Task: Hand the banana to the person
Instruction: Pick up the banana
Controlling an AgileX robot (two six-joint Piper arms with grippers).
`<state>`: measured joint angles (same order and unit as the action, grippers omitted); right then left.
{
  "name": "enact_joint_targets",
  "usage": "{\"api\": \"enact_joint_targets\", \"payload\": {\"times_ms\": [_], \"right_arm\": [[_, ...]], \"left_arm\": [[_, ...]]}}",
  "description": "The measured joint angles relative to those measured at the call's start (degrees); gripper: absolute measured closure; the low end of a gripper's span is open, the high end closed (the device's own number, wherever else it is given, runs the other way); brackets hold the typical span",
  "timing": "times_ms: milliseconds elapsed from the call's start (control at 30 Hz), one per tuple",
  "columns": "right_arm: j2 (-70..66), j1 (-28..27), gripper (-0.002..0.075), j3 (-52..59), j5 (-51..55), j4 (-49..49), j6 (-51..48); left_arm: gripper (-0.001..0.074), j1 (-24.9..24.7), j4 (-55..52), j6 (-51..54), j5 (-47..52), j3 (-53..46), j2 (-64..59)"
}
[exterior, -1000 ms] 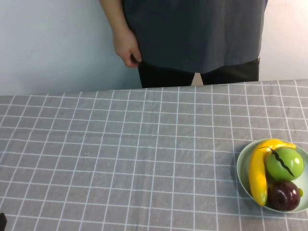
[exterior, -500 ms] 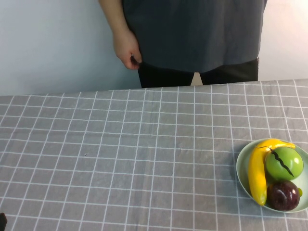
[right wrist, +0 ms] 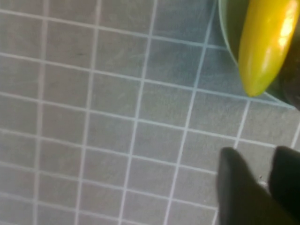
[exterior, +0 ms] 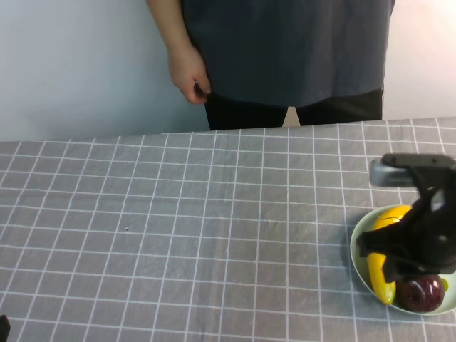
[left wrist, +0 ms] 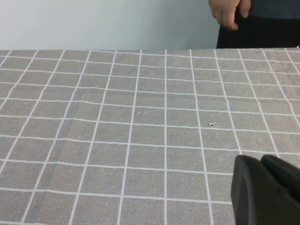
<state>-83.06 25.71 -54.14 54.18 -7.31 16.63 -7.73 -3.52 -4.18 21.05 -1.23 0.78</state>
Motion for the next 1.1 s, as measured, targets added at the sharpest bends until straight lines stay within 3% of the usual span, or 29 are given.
{"api": "enact_joint_targets", "payload": {"times_ms": [133, 267, 1100], "right_arm": [[-6.81, 0.13, 0.0442, -1.53, -0.97, 2.09, 2.59], [-11.88, 0.13, 0.0375, -2.83, -2.37, 4.58, 6.28], [-20.51, -2.03, 0.0360, -3.47, -13.17, 8.61, 11.81]], "left_arm": [[0.0739, 0.00, 0.00, 0.00, 0.00, 0.00, 0.00], [0.0740, 0.00, 0.00, 0.00, 0.00, 0.00, 0.00], [0.0739, 0.00, 0.00, 0.00, 0.09, 0.00, 0.00]]}}
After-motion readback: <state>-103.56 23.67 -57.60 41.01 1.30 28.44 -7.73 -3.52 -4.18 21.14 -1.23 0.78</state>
